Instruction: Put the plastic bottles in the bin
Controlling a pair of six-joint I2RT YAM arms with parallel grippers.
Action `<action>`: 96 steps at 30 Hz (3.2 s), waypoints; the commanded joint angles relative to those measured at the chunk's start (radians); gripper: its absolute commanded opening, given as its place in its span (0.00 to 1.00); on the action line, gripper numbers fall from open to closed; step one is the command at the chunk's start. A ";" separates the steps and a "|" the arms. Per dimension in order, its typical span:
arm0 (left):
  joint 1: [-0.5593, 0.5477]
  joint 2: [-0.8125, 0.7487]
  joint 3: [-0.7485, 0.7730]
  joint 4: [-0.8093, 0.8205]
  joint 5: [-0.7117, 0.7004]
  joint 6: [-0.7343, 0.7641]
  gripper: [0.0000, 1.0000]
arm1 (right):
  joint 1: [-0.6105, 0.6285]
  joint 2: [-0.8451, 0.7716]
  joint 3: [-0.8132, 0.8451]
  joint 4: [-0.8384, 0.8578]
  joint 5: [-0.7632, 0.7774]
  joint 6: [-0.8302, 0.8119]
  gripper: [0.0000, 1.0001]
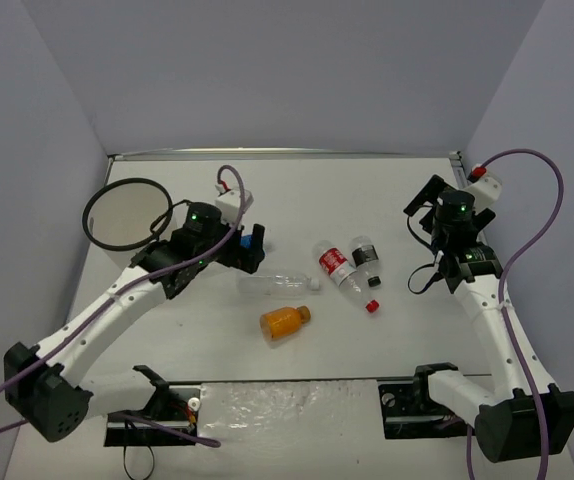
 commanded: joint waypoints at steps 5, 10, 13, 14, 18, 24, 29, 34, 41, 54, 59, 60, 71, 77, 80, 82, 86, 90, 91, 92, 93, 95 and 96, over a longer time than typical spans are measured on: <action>-0.181 0.228 0.091 0.066 0.152 0.144 0.97 | -0.006 0.035 0.017 0.032 0.002 -0.008 1.00; -0.238 0.325 0.097 0.052 0.201 0.115 0.97 | -0.006 0.033 0.002 0.032 0.033 -0.028 1.00; -0.272 0.329 0.066 0.100 0.251 0.101 0.97 | -0.006 0.021 -0.007 0.033 0.038 -0.026 1.00; -0.290 0.329 0.059 0.099 0.251 0.093 0.97 | -0.006 0.018 -0.008 0.032 0.038 -0.026 1.00; -0.359 0.327 0.057 -0.003 0.111 0.003 0.97 | -0.006 0.008 -0.011 0.033 0.040 -0.026 1.00; -0.379 0.319 -0.041 -0.060 -0.074 -0.081 0.97 | -0.006 -0.011 -0.018 0.033 0.030 -0.024 1.00; -0.379 0.360 -0.033 -0.094 -0.143 -0.106 0.97 | -0.006 -0.032 -0.022 0.031 0.023 -0.021 1.00; -0.404 0.356 -0.035 -0.113 -0.086 -0.145 0.80 | -0.006 -0.049 -0.029 0.034 0.028 -0.025 1.00; -0.468 0.239 -0.074 -0.059 -0.036 -0.138 0.23 | -0.006 -0.051 -0.027 0.033 0.034 -0.027 1.00; -0.408 0.087 0.167 -0.147 -0.639 -0.148 0.00 | -0.006 -0.104 -0.040 0.033 0.024 -0.026 1.00; -0.127 0.072 0.349 -0.153 -0.645 -0.183 0.00 | -0.006 -0.080 -0.034 0.038 -0.012 -0.036 1.00; -0.104 0.057 0.361 -0.138 -0.672 -0.174 0.00 | -0.006 -0.076 -0.034 0.036 -0.015 -0.035 1.00; 0.355 0.022 0.403 -0.228 -0.734 -0.206 0.05 | -0.006 -0.045 -0.031 0.041 -0.044 -0.030 1.00; 0.494 0.018 0.351 -0.230 -0.604 -0.222 0.34 | -0.006 -0.036 -0.030 0.048 -0.044 -0.030 1.00; 0.497 0.041 0.355 -0.242 -0.579 -0.217 0.78 | -0.006 -0.037 -0.031 0.048 -0.044 -0.027 1.00; 0.497 0.050 0.358 -0.244 -0.542 -0.201 0.92 | -0.006 -0.038 -0.031 0.047 -0.046 -0.026 1.00; 0.497 0.034 0.349 -0.195 -0.401 -0.137 0.97 | -0.006 -0.037 -0.034 0.051 -0.045 -0.024 1.00; 0.492 -0.022 0.328 -0.122 -0.275 -0.058 0.97 | -0.006 -0.026 -0.033 0.058 -0.054 -0.023 1.00; 0.488 -0.031 0.330 -0.107 -0.233 -0.022 0.97 | -0.006 -0.021 -0.033 0.059 -0.057 -0.025 1.00; 0.484 -0.035 0.336 -0.100 -0.169 0.017 0.97 | -0.006 -0.016 -0.032 0.059 -0.058 -0.026 1.00; 0.475 -0.038 0.345 -0.095 -0.110 0.052 0.97 | -0.006 -0.011 -0.031 0.059 -0.060 -0.026 1.00; 0.439 -0.032 0.374 -0.099 -0.027 0.107 0.97 | -0.006 -0.006 -0.030 0.060 -0.068 -0.024 1.00; 0.417 -0.025 0.383 -0.099 0.015 0.154 0.97 | -0.006 -0.004 -0.030 0.062 -0.071 -0.025 1.00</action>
